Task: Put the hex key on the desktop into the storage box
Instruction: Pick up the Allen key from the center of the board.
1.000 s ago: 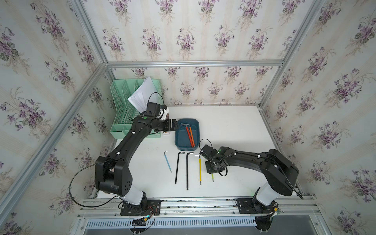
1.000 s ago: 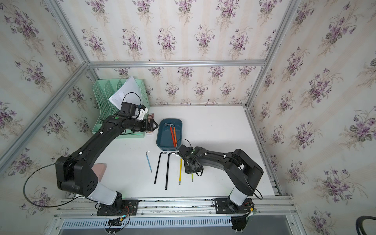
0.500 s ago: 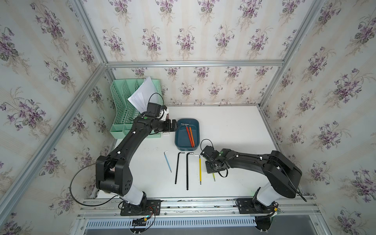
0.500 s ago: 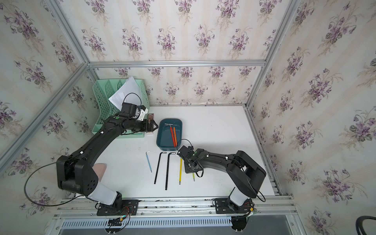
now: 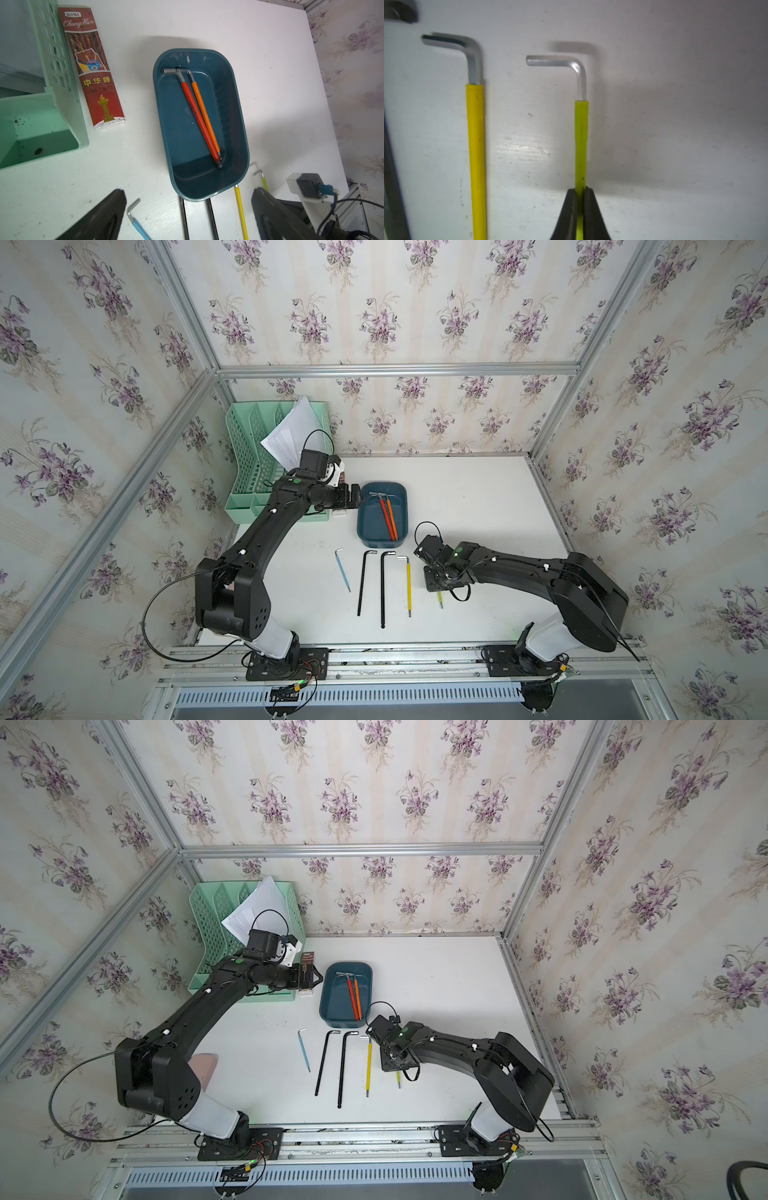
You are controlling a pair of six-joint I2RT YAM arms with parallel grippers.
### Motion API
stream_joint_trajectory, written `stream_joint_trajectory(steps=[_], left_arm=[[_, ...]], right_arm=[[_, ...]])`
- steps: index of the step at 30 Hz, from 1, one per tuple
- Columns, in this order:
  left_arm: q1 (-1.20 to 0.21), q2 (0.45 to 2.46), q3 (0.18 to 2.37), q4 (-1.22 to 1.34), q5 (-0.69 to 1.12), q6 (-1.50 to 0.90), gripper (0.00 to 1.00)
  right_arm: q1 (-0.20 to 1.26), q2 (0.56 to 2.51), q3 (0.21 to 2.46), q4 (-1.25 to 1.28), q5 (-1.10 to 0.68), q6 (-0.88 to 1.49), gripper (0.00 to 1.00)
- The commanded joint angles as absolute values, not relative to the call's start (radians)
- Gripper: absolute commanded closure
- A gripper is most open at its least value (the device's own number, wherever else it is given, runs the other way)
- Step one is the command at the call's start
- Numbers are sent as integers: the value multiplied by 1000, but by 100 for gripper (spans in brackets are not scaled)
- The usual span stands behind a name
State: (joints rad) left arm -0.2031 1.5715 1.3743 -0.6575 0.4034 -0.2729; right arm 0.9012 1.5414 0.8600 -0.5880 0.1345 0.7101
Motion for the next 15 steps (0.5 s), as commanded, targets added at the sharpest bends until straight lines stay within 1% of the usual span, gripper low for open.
stream_joint_trajectory(steps=[1, 8, 12, 15], left_arm=[[-203, 1562, 1375, -651, 402, -265, 1], [-203, 1568, 1385, -662, 393, -255, 1], [-203, 1562, 1383, -661, 387, -253, 1], [-204, 1558, 1380, -661, 383, -254, 1]], right_arm=[[892, 1507, 862, -595, 148, 720, 100], [855, 1465, 848, -547, 121, 703, 100], [847, 1429, 848, -525, 183, 714, 100], [830, 1401, 845, -507, 178, 713, 100]])
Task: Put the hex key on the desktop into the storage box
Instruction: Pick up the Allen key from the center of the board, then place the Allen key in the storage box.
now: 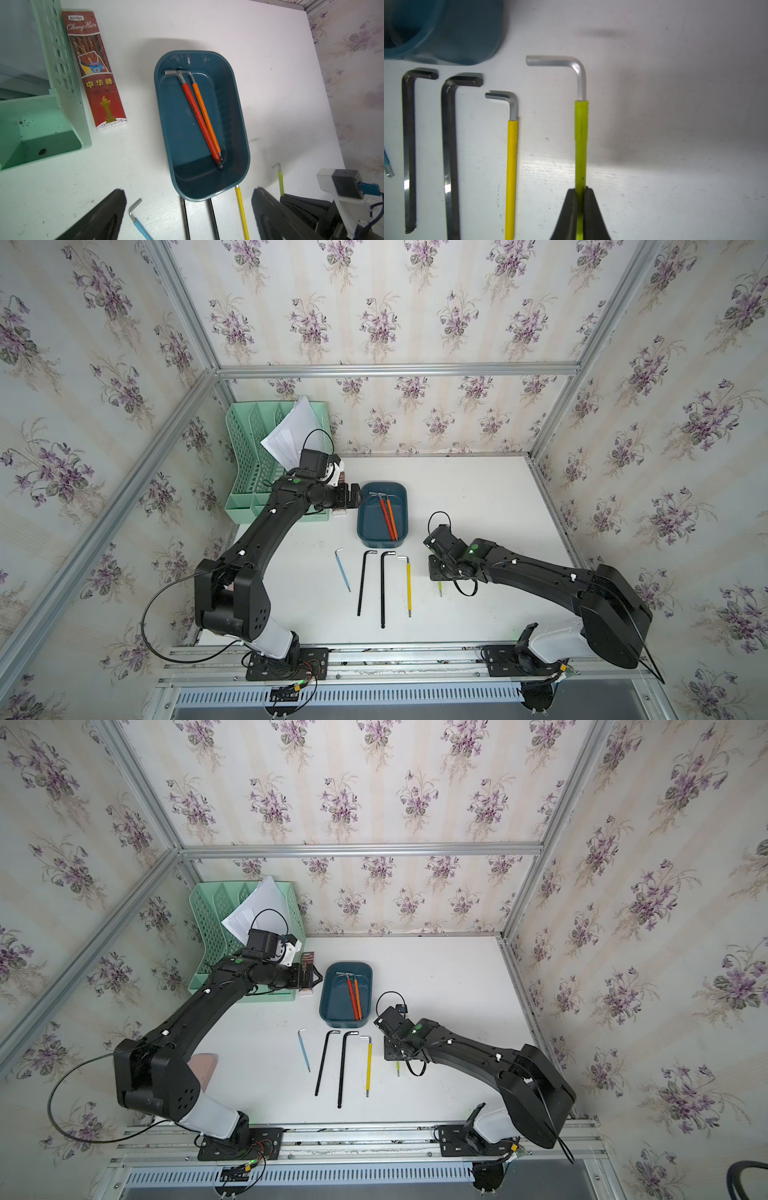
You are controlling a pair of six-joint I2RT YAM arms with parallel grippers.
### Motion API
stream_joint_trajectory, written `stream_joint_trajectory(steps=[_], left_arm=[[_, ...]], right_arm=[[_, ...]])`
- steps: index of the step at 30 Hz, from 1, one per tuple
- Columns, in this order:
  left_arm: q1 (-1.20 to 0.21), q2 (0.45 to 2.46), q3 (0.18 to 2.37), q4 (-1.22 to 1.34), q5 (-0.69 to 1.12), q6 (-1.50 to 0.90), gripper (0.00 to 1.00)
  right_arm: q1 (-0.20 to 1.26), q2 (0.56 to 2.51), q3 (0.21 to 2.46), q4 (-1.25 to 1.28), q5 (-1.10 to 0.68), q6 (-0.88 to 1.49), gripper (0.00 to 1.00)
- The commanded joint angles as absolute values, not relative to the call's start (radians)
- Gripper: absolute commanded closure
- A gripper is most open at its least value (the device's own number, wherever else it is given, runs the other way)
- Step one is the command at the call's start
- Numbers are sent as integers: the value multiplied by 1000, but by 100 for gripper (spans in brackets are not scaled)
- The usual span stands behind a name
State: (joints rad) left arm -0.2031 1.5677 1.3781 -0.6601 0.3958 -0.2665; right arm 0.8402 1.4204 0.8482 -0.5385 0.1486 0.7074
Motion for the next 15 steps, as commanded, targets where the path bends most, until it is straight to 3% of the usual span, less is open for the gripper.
stream_joint_trajectory(steps=[1, 15], left_arm=[[-202, 1556, 1380, -659, 385, -252, 1], [-203, 1589, 1436, -668, 429, -286, 1]], right_arm=[[827, 1390, 845, -502, 172, 715, 100], [757, 1252, 831, -425, 114, 688, 100]])
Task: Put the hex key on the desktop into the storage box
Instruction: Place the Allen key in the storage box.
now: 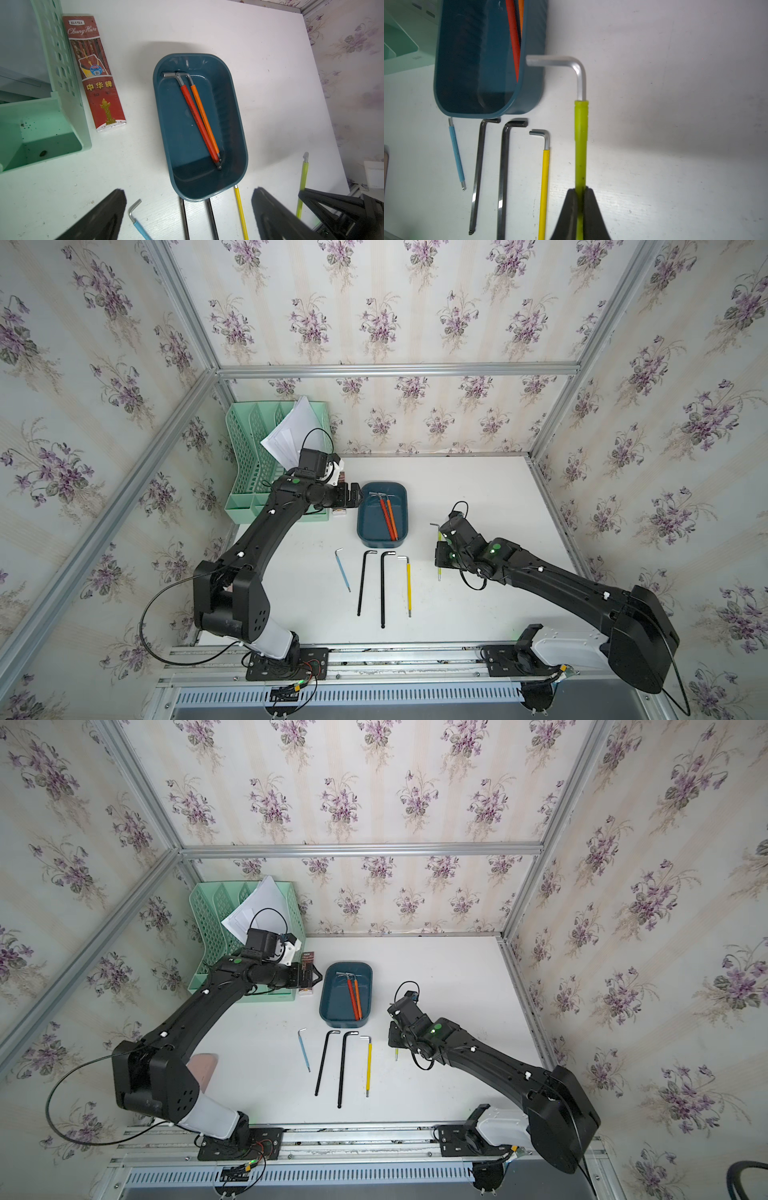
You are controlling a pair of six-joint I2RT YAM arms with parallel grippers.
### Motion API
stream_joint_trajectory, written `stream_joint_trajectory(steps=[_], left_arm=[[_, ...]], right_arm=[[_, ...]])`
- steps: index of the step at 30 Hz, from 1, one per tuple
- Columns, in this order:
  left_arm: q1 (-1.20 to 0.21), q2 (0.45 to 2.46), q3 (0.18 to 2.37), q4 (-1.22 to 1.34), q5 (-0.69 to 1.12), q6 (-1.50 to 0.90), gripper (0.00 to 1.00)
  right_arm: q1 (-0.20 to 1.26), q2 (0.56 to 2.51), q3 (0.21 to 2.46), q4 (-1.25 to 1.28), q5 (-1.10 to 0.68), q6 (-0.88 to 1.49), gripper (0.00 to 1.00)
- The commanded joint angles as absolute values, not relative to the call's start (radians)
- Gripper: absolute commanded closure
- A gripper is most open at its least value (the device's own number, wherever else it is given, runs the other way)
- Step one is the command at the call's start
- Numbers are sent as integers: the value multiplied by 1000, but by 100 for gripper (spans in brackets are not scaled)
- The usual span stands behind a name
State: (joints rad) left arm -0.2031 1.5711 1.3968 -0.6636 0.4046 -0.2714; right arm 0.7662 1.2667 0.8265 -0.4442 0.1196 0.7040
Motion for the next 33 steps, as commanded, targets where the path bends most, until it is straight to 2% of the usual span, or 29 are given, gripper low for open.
stream_joint_trajectory(steps=[1, 6, 18, 23, 33], left_arm=[[-204, 1601, 1463, -675, 434, -288, 1], [-204, 1661, 1532, -643, 454, -330, 1], [-204, 1654, 1473, -608, 472, -329, 1], [-205, 1644, 1474, -613, 466, -328, 1], [-201, 1673, 1471, -612, 503, -351, 1]], right_arm=[[752, 1243, 830, -420, 115, 689, 100], [739, 1219, 829, -397, 147, 692, 100], [665, 1211, 851, -366, 12, 668, 100], [620, 1243, 907, -315, -90, 646, 100], [597, 1317, 1034, -308, -111, 627, 100]])
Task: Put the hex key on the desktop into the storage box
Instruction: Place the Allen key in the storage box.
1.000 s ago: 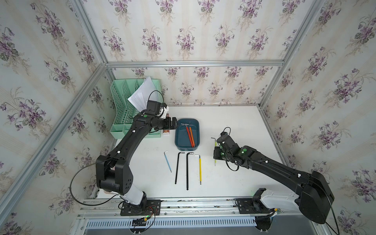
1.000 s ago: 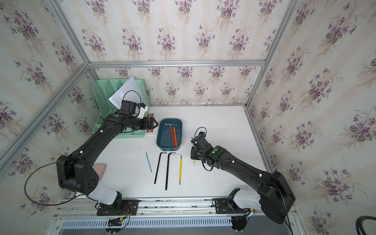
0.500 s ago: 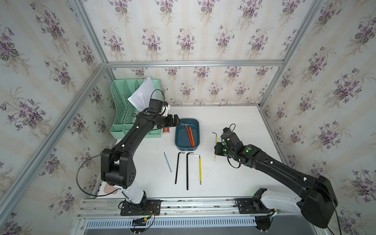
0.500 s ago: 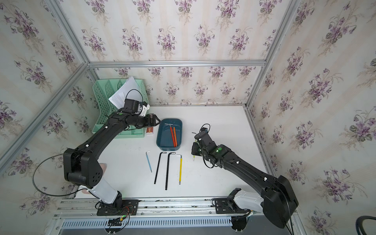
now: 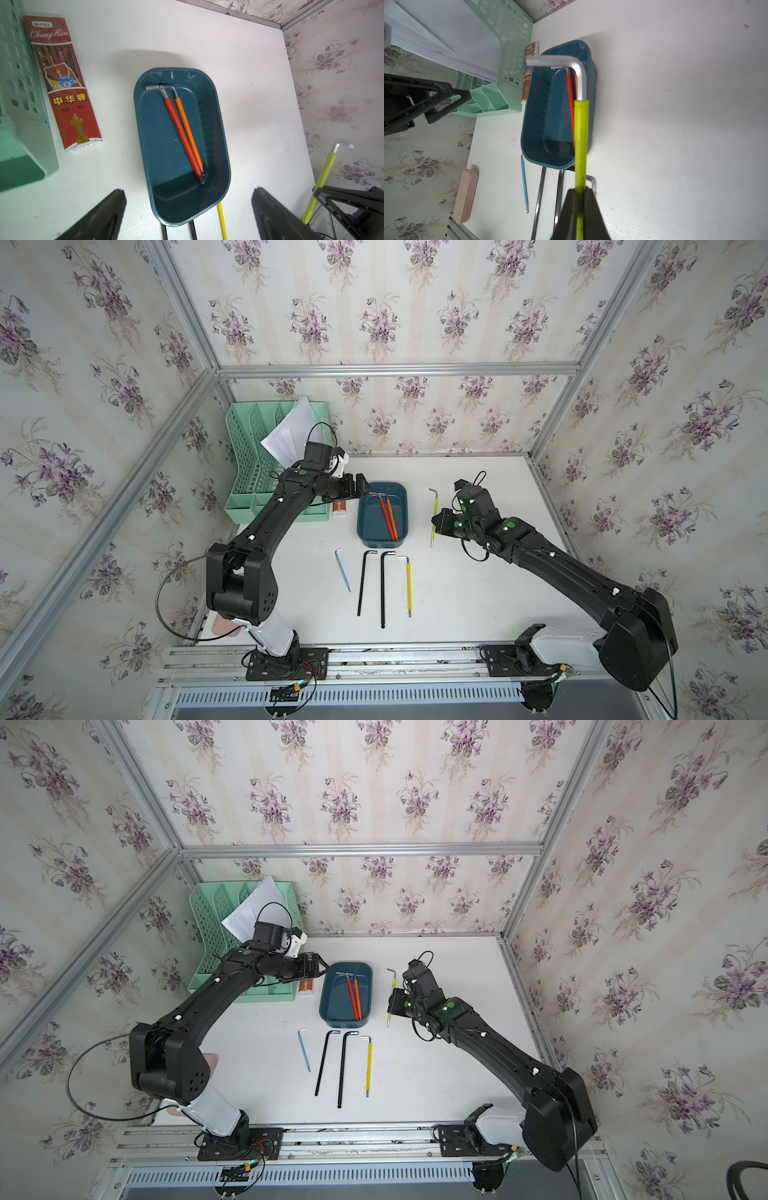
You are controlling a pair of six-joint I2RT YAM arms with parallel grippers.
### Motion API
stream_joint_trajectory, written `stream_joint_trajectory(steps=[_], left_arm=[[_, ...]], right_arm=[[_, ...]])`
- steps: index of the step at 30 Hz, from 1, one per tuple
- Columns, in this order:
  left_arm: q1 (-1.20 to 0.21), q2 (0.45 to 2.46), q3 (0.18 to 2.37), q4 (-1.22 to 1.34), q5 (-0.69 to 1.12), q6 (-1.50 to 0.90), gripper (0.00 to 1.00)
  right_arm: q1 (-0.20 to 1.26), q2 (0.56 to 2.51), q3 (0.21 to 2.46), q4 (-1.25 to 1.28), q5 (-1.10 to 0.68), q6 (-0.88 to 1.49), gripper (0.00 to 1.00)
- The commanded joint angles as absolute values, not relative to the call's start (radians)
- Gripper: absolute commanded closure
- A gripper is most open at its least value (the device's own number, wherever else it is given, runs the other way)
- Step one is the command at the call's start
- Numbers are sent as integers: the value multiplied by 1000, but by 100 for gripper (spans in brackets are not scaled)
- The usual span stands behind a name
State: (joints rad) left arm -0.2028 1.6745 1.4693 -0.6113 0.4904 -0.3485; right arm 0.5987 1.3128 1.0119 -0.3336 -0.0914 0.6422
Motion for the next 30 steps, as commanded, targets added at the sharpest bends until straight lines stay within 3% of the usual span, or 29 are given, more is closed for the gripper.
stream_joint_trajectory(steps=[1, 30], left_arm=[[-202, 1672, 1470, -610, 501, -350, 1], [-167, 1703, 1508, -656, 516, -353, 1]], right_arm=[[596, 1315, 1035, -303, -109, 627, 100], [589, 1794, 1430, -340, -313, 604, 100]])
